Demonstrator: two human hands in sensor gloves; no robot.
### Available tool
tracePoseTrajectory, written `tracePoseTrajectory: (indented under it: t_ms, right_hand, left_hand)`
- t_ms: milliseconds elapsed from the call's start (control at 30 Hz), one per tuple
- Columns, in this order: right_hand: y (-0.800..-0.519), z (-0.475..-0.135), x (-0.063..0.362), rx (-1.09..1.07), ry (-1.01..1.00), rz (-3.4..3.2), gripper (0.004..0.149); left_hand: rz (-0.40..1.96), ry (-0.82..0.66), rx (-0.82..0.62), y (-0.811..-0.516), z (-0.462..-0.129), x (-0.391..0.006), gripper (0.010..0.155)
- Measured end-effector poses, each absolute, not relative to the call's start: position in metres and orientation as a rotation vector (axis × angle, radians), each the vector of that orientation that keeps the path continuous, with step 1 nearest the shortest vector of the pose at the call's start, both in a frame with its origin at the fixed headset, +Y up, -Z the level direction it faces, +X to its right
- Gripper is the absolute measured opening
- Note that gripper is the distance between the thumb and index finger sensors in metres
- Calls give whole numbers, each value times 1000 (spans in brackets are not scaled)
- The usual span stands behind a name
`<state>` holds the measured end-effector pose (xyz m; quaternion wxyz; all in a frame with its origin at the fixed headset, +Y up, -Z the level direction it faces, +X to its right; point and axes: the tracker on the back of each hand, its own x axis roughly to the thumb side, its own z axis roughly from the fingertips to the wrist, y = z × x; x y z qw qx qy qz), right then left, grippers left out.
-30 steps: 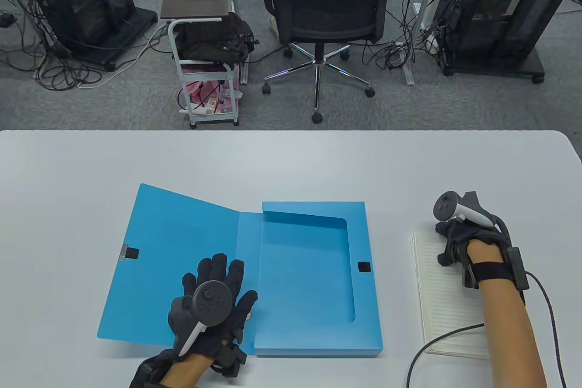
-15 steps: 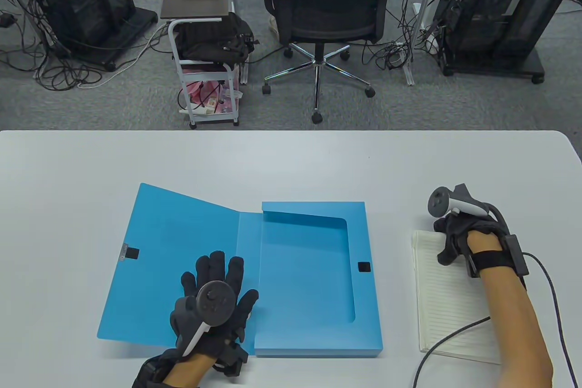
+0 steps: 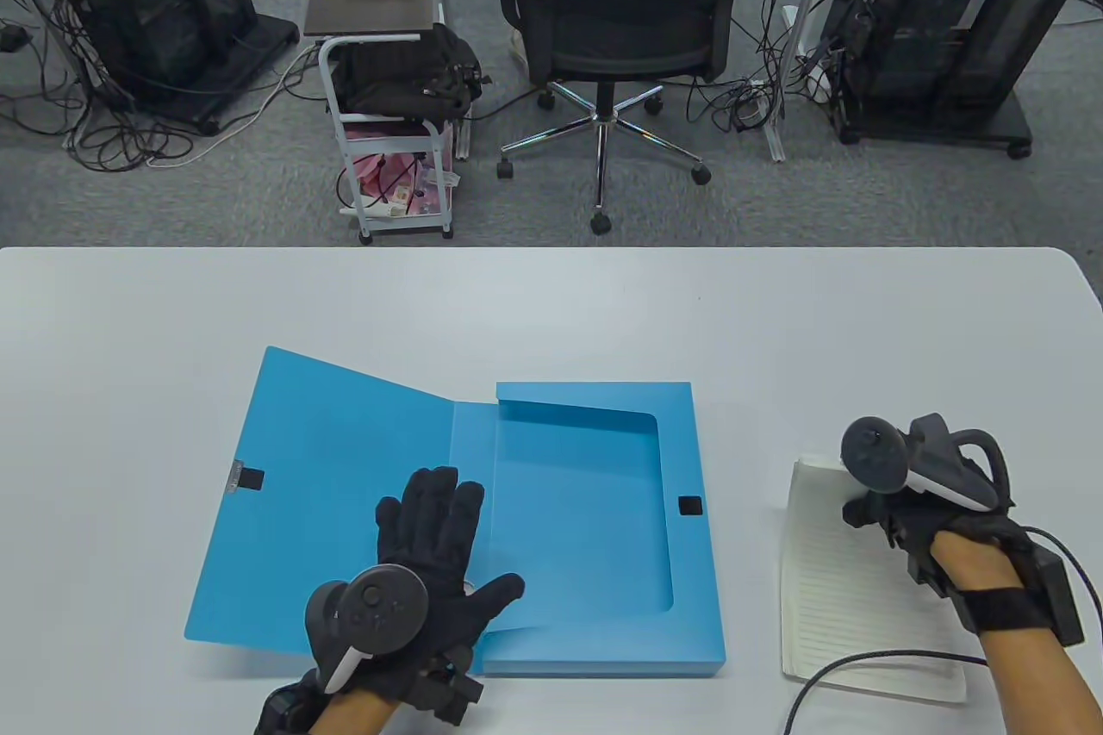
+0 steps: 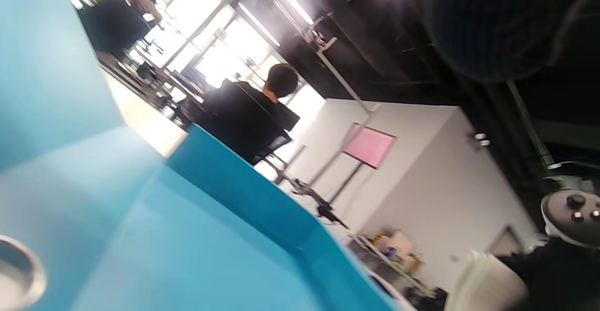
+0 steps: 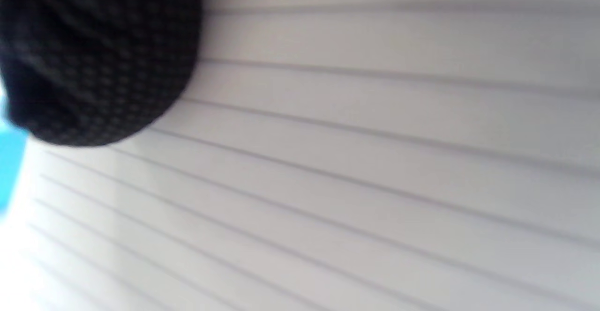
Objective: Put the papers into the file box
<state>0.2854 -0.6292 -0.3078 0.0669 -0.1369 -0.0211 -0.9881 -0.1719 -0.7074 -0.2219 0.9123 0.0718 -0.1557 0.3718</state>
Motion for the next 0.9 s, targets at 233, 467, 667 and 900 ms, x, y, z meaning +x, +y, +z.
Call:
tracePoseTrajectory:
  t_ms: [233, 467, 667, 900]
  right_hand:
    - [-499, -205, 179, -638, 407, -2706, 51]
    - [-461, -195, 52, -858, 583, -2665, 53]
    - [-480, -225, -32, -974, 422, -2819, 54]
    - [-515, -253, 17, -694, 401, -2894, 87]
  left_hand:
    - [865, -436, 184, -697, -211, -166, 101]
    - [1132, -541, 94, -703, -220, -175, 109]
    - [1530, -551, 1, -728, -237, -195, 84]
    - [1683, -224, 18, -732, -253, -236, 57]
